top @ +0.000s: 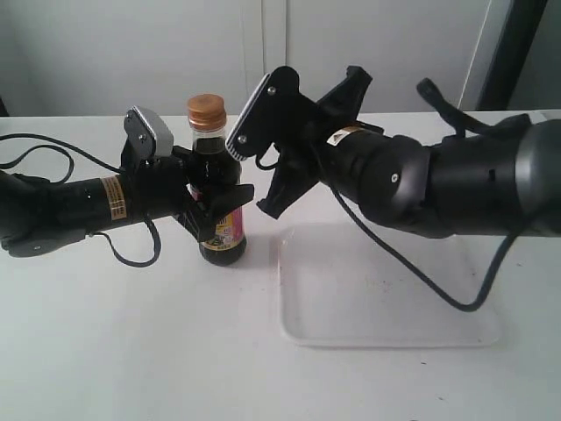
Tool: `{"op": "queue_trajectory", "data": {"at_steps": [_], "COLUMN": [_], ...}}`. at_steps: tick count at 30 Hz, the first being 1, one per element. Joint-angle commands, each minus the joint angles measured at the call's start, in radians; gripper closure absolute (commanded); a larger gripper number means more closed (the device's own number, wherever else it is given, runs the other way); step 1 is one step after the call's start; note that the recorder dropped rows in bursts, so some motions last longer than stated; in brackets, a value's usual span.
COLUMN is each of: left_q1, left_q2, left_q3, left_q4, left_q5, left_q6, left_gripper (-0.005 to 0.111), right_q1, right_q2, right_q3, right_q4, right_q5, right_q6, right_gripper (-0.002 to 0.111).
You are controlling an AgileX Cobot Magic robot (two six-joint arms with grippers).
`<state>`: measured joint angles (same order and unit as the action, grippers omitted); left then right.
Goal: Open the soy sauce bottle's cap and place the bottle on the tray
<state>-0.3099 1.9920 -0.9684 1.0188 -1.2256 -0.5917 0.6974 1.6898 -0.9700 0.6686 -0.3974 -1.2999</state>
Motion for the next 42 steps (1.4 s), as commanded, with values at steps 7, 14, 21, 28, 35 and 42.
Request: {"op": "queue_trajectory", "data": {"at_steps": [7, 14, 21, 28, 35, 42], "left_q1": [-0.003, -0.003, -0.003, -0.003, -0.003, -0.003], "left_q2": [-0.007, -0.007, -0.007, -0.007, -0.007, -0.007], "left_q3": [0.002, 0.002, 0.002, 0.002, 0.002, 0.002], "left_q4": [0.028, 0.028, 0.028, 0.029, 0.029, 0.029], "left_q5": [0.008, 0.008, 0.008, 0.008, 0.008, 0.008], "left_q6": [-0.011, -0.011, -0.011, -0.014, -0.015, -0.015], "left_gripper": [0.107, 0.107, 0.107, 0.107, 0.107, 0.107], "right_q1": [0.016, 0.029, 0.029, 0.069, 0.09, 0.11], "right_q2": [0.07, 0.082, 0.082, 0.106, 0.168, 0.17], "right_q3": [-0.087, -0.122, -0.172, -0.212, -0.267, -0.291], "right_q4": [0.266, 0.32, 0.395, 0.469, 0.615, 0.609], "right_q5": [-0.056, -0.054, -0.018, -0.084, -0.148, -0.15], "right_q6": [-0.226, -0.351, -0.372, -0.384, -0.529, -0.632], "right_gripper": [0.108, 0.108, 0.108, 0.108, 0.108, 0.108]}}
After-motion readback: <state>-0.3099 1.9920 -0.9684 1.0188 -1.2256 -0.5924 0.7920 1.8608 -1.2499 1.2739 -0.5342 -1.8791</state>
